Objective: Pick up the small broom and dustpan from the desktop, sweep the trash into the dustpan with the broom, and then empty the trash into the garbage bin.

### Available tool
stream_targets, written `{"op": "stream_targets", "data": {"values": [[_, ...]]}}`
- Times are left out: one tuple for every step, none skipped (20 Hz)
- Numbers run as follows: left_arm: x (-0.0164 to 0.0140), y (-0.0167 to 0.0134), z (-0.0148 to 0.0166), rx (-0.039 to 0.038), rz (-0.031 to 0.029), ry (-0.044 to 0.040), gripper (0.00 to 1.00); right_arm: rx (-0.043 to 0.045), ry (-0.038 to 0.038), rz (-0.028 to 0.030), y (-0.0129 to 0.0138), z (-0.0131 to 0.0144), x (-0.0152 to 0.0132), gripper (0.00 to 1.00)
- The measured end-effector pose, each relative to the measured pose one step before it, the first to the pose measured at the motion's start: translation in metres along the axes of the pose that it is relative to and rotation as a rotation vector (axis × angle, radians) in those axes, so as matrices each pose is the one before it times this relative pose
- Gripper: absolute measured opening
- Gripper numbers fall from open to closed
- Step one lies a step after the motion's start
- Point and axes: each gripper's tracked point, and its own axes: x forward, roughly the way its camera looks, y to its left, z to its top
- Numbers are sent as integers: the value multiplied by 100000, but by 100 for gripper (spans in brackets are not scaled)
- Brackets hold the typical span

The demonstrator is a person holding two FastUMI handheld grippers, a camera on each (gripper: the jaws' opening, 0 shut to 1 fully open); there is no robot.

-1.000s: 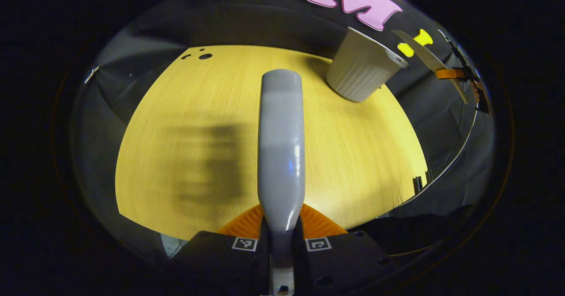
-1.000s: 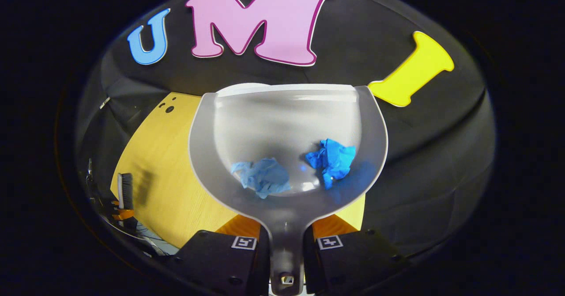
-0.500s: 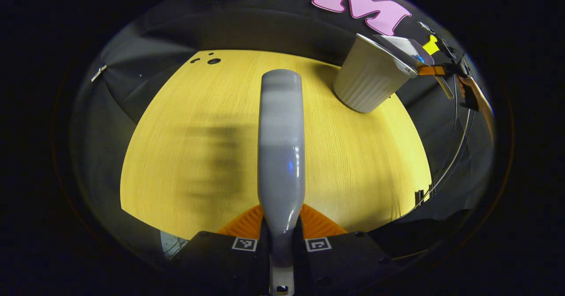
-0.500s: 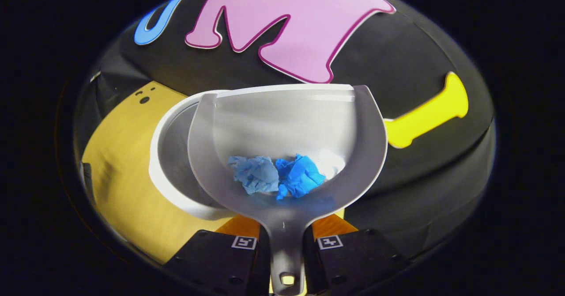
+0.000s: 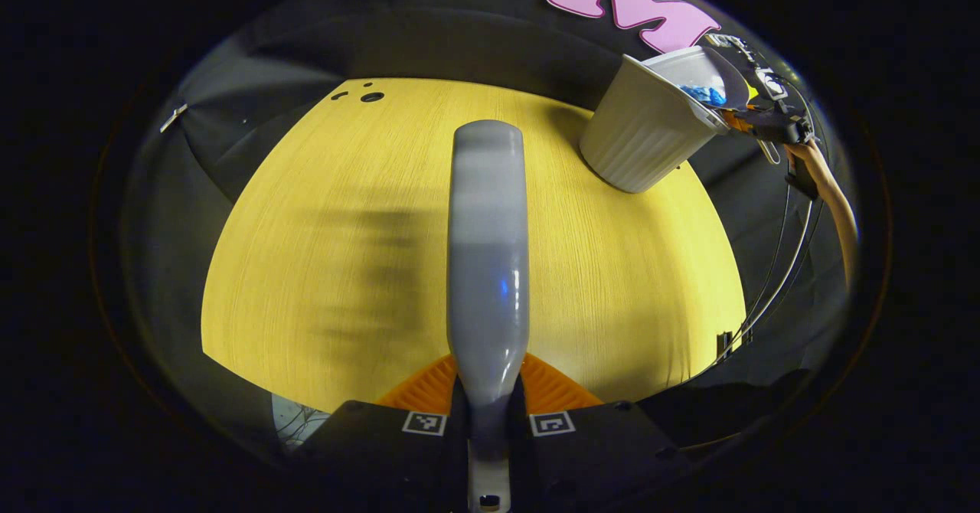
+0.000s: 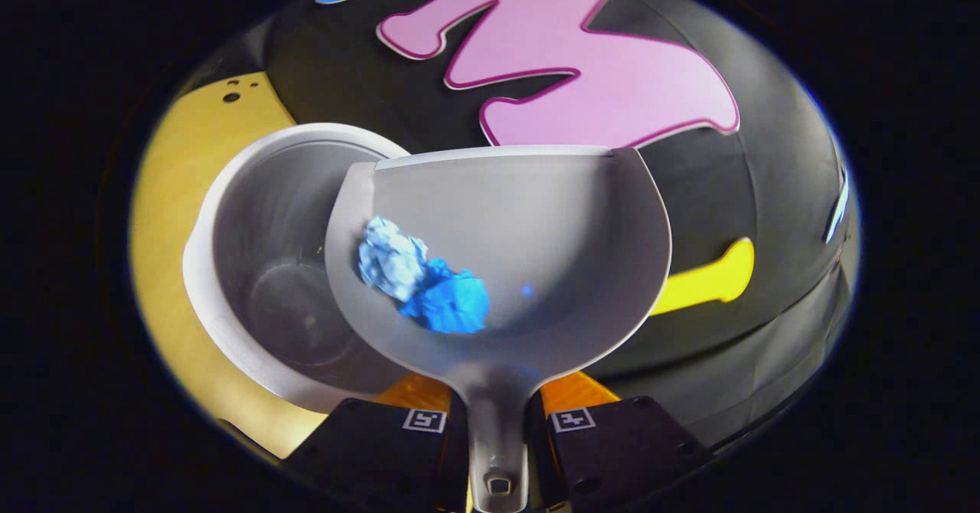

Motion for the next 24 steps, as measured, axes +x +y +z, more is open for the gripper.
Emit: {"op": "stream_targets", "data": {"values": [[-5,40,-109,-14,-35,355,25,-5254,-1872,-3821,-79,288,-218,35],[-3,45,-232,-69,-35,386,25,-4554,-1688,-3328,-426,228,-108,35],[-64,31,-152,-78,-155,383,25,-3102,-1031,-2540,-344,203,186,35],[50,75,-40,32,-13,285,25,-1377,-556,-1693,-325,-28,-54,35],[-96,115,-105,213,132,39,25,-73,80,-933,37,-16,239,35],[-8,29,-207,230,151,-72,25,-417,932,-974,62,-217,24,35],[-10,18,-54,104,-2,-103,25,-1601,333,-1508,-137,294,68,34],[94,-5,-123,-54,-150,-53,25,-2121,416,-1873,-191,-105,146,34],[57,-2,-98,-210,-366,-84,25,-358,129,-804,-67,-283,124,34],[76,-56,-133,-230,-447,1,25,144,-201,220,219,-43,-13,35],[64,-126,-190,-275,-454,81,25,-959,367,-7,-44,-96,10,34],[4,-151,-40,7,-349,326,25,-2534,-321,-631,-260,-159,168,34],[65,-98,-145,278,-173,297,25,-4304,-1217,-2213,-282,-260,168,34],[-36,-65,-109,432,-315,309,25,-5073,-1796,-2958,-270,-151,72,34],[5,-128,-234,409,-392,355,25,-4474,-1988,-2730,-194,-23,119,34],[22,-84,-95,477,-506,369,27,-2930,-1853,-1620,-18,-71,11,34],[77,-111,-170,675,-212,512,27,-2800,-674,-1197,70,-234,90,34],[25,-68,-84,445,-182,366,25,-3944,-421,-2303,-509,-193,261,34],[39,12,-106,258,-235,151,25,-2219,-976,-1146,-171,24,53,34],[93,-30,-72,287,-268,198,25,-918,-1123,-1058,-150,56,25,34],[-12,43,36,477,-119,200,25,-556,-657,525,126,-39,-81,34],[12,106,-14,550,130,134,25,132,-136,-295,-192,78,-12,34],[-40,73,6,527,299,-29,25,1262,740,515,326,19,-590,34],[-74,77,36,391,287,-362,25,3213,1529,1331,77,-233,-366,34]]}}
